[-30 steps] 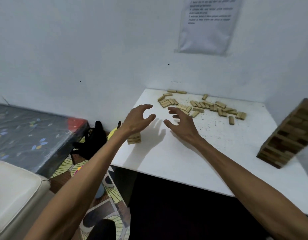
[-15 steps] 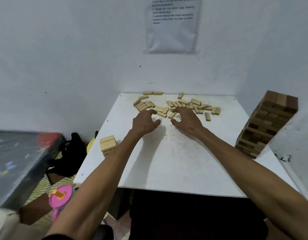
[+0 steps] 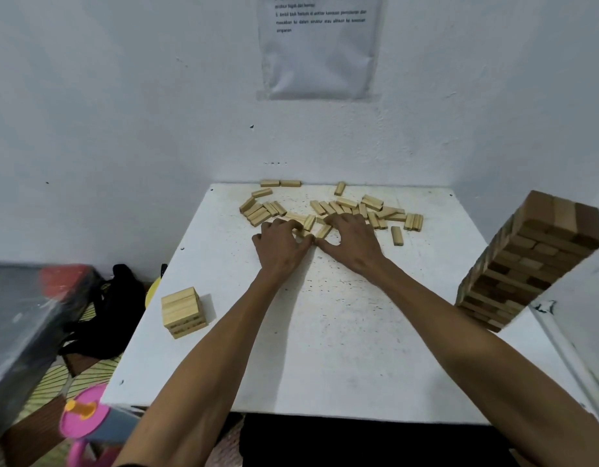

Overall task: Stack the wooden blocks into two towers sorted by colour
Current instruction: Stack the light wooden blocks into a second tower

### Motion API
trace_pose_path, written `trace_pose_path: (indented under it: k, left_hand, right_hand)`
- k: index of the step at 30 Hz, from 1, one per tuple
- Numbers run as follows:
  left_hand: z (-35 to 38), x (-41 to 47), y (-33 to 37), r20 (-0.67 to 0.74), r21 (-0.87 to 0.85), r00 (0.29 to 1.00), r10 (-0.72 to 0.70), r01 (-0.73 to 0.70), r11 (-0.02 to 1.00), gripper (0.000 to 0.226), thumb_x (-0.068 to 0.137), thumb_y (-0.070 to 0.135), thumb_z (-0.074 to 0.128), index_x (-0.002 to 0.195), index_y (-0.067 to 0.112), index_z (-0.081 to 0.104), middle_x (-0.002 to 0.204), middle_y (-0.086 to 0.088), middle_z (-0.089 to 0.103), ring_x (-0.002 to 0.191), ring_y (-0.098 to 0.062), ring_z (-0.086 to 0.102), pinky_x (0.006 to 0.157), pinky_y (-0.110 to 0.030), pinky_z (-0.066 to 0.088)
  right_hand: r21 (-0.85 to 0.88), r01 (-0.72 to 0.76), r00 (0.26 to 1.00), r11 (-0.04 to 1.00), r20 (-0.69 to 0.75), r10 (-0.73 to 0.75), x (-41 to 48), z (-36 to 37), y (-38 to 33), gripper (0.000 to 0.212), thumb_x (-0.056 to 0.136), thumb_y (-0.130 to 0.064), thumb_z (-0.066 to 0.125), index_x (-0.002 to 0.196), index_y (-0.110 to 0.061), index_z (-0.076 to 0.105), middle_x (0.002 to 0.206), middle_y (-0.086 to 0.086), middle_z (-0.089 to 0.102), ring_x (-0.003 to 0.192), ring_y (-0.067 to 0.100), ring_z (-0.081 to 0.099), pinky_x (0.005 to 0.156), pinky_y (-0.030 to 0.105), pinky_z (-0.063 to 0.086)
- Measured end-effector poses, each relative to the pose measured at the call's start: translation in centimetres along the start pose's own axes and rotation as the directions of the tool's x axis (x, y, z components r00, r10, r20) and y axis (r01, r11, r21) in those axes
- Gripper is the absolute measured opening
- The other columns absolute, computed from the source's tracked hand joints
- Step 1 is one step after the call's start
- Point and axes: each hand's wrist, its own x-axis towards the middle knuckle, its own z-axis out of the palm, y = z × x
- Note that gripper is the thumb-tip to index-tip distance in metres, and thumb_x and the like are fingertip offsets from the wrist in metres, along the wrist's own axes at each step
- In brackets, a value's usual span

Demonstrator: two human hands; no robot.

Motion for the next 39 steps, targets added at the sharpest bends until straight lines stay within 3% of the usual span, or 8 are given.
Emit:
trace_pose_path:
  k: [7, 15, 22, 27, 34, 39]
  left_hand:
    - [0.6, -0.4, -0.9, -0.094, -0.058, 0.995, 0.023, -0.028, 0.998, 0.03, 0.087, 0.046, 0.065, 0.111, 0.031, 0.077, 0.121, 0.009, 0.071, 0.124, -0.022, 0.052, 0.1, -0.045, 0.038]
    - [-0.2, -3.2, -2.4, -0.111, -0.207, 0.993, 0.03, -0.053, 0.977, 0.024, 0.079, 0.046, 0.066, 0.096, 0.034, 0.077, 0.105, 0.017, 0.074, 0.108, -0.013, 0.063, 0.095, -0.047, 0.05]
    - [-2.0, -11.4, -3.3, -0.074, -0.222, 0.983, 0.166, -0.179, 0.958, 0.018, 0.083, 0.042, 0.072, 0.1, 0.037, 0.073, 0.112, 0.023, 0.07, 0.118, -0.007, 0.054, 0.1, -0.041, 0.042]
    - [-2.8, -15.6, -4.1, -0.075, -0.311, 0.973, 0.219, -0.232, 0.922, 0.021, 0.081, 0.043, 0.077, 0.101, 0.038, 0.075, 0.118, 0.026, 0.069, 0.119, -0.005, 0.057, 0.1, -0.048, 0.048]
    - [-3.5, -18.0, -5.6, -0.053, -0.274, 0.959, 0.278, -0.282, 0.92, 0.023, 0.081, 0.046, 0.07, 0.102, 0.037, 0.075, 0.124, 0.022, 0.068, 0.121, -0.011, 0.059, 0.1, -0.052, 0.048]
    - [-3.4, -18.2, -5.8, -0.044, -0.278, 0.965, 0.258, -0.26, 0.925, 0.023, 0.084, 0.046, 0.067, 0.105, 0.038, 0.074, 0.132, 0.019, 0.067, 0.126, -0.011, 0.059, 0.104, -0.051, 0.046]
  right_hand:
    - [0.024, 0.003, 0.998, 1.0, -0.055, -0.001, 0.4, 0.7, 0.5, 0.044, 0.087, -0.051, 0.073, 0.121, -0.024, 0.068, 0.123, 0.0, 0.068, 0.121, 0.026, 0.053, 0.096, 0.048, 0.049]
    - [0.151, 0.016, 0.995, 0.988, -0.096, -0.002, -3.7, -0.5, 0.4, 0.053, 0.083, -0.05, 0.077, 0.126, -0.023, 0.063, 0.118, -0.004, 0.067, 0.114, 0.021, 0.055, 0.09, 0.047, 0.051]
    - [0.208, 0.095, 0.993, 0.974, -0.083, -0.08, -11.8, -1.9, -1.6, 0.052, 0.081, -0.051, 0.077, 0.125, -0.026, 0.065, 0.117, -0.013, 0.065, 0.111, 0.012, 0.052, 0.087, 0.044, 0.052]
    - [0.246, 0.132, 0.991, 0.96, -0.05, -0.124, -15.7, -2.7, -2.8, 0.054, 0.08, -0.06, 0.07, 0.125, -0.029, 0.063, 0.117, -0.016, 0.062, 0.11, 0.009, 0.049, 0.089, 0.04, 0.051]
    - [0.231, 0.143, 0.99, 0.962, -0.013, -0.144, -17.6, -2.2, -3.3, 0.055, 0.078, -0.058, 0.08, 0.124, -0.031, 0.065, 0.118, -0.018, 0.062, 0.119, 0.009, 0.048, 0.099, 0.042, 0.046]
    - [0.179, 0.153, 0.987, 0.972, 0.012, -0.157, -17.5, -2.1, -3.0, 0.067, 0.08, -0.072, 0.07, 0.129, -0.028, 0.063, 0.124, -0.014, 0.056, 0.122, 0.01, 0.045, 0.099, 0.038, 0.043]
